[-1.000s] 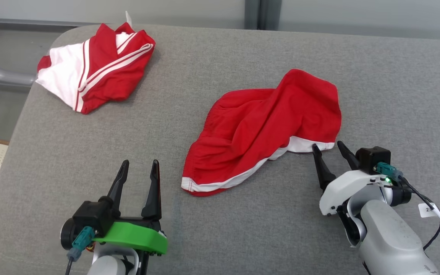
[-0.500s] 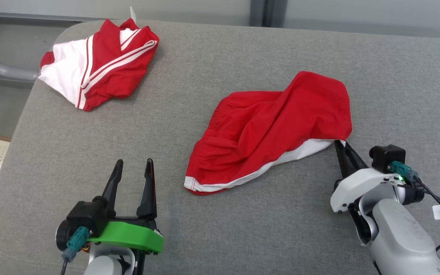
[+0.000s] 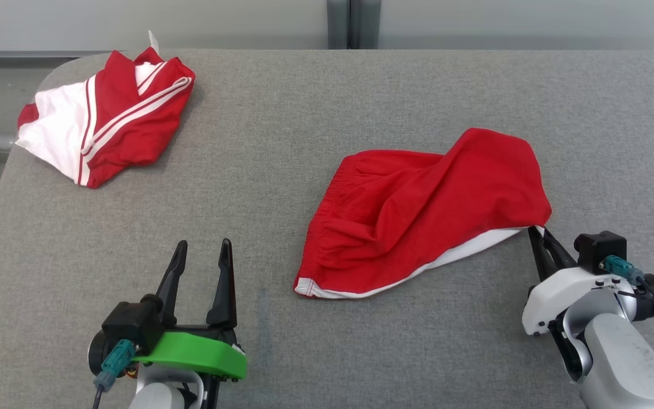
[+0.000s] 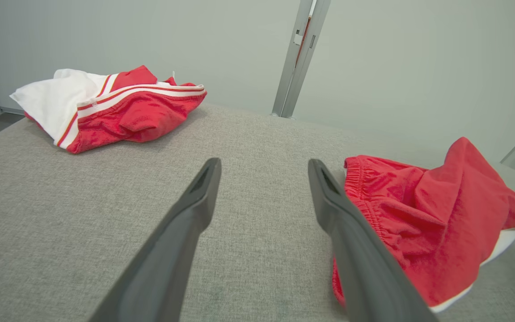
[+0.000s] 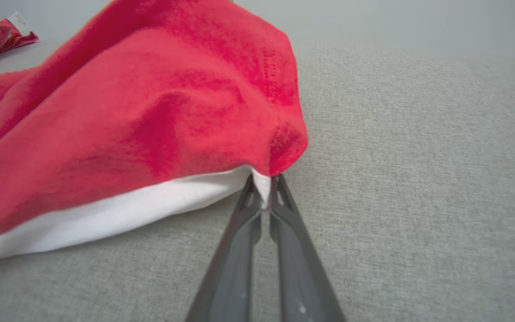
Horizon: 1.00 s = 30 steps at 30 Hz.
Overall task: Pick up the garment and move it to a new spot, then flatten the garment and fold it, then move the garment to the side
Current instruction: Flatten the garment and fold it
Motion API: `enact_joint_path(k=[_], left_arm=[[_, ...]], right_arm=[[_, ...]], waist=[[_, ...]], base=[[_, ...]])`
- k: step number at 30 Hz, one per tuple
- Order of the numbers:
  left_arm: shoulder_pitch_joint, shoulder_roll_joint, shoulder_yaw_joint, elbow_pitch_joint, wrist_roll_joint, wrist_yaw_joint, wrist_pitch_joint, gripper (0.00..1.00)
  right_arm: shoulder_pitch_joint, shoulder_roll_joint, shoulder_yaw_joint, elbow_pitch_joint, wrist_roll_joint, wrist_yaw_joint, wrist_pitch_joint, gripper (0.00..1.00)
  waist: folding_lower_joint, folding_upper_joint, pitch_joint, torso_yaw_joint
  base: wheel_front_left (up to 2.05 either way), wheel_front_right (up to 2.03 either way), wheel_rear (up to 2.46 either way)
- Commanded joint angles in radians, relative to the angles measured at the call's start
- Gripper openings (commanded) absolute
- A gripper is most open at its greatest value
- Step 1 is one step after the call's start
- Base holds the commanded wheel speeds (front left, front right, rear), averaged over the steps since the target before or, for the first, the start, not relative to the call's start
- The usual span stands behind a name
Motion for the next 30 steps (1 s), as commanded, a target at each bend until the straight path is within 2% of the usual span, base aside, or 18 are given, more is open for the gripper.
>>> enact_joint_path(k=[1,3,4,5,6,7,20,25,30], left_arm=[[0.007,0.002,-0.001,-0.002,0.000,0.002,-0.003,1.00],[0.005,0.002,-0.004,-0.002,-0.004,0.004,-0.003,1.00],[0.004,0.002,-0.005,-0.002,-0.006,0.004,-0.003,1.00],[0.003,0.002,-0.007,-0.001,-0.008,0.005,-0.003,1.00],[0.003,0.002,-0.007,0.000,-0.008,0.005,-0.003,1.00],[0.002,0.002,-0.007,0.002,-0.009,0.005,-0.003,1.00],[0.025,0.002,0.000,0.011,0.005,-0.006,-0.003,1.00],[0.037,0.002,-0.001,0.006,0.008,-0.008,-0.003,1.00],[0.053,0.002,0.004,-0.003,0.011,-0.011,-0.003,1.00]], right_arm=[[0.020,-0.007,-0.013,-0.013,-0.017,0.000,0.007,0.00],[0.032,-0.006,-0.031,-0.021,-0.035,0.000,0.012,0.00],[0.039,-0.005,-0.040,-0.022,-0.044,0.000,0.011,0.08],[0.045,-0.002,-0.050,-0.022,-0.054,0.000,0.008,0.39],[0.050,0.002,-0.059,-0.019,-0.060,0.000,0.006,0.55],[0.054,0.008,-0.070,-0.018,-0.065,0.000,0.002,1.00],[0.112,0.040,-0.135,-0.037,-0.096,0.000,-0.038,1.00],[0.135,0.052,-0.126,-0.109,-0.083,0.000,-0.051,1.00],[0.166,0.065,-0.114,-0.231,-0.084,0.000,-0.059,1.00]], waist=[[0.0000,0.0000,0.003,-0.001],[0.0000,0.0000,0.006,-0.001],[0.0000,0.0000,0.007,-0.001],[0.0000,0.0000,0.008,0.000],[0.0000,0.0000,0.008,0.000],[0.0000,0.0000,0.007,0.000],[0.0000,0.0000,-0.031,-0.038],[0.0000,0.0000,-0.054,-0.053],[0.0000,0.0000,-0.086,-0.063]], base=[[0.00,0.00,0.00],[0.00,0.00,0.00],[0.00,0.00,0.00],[0.00,0.00,0.00],[0.00,0.00,0.00],[0.00,0.00,0.00],[0.00,0.00,0.00],[0.00,0.00,0.00],[0.00,0.00,0.00]])
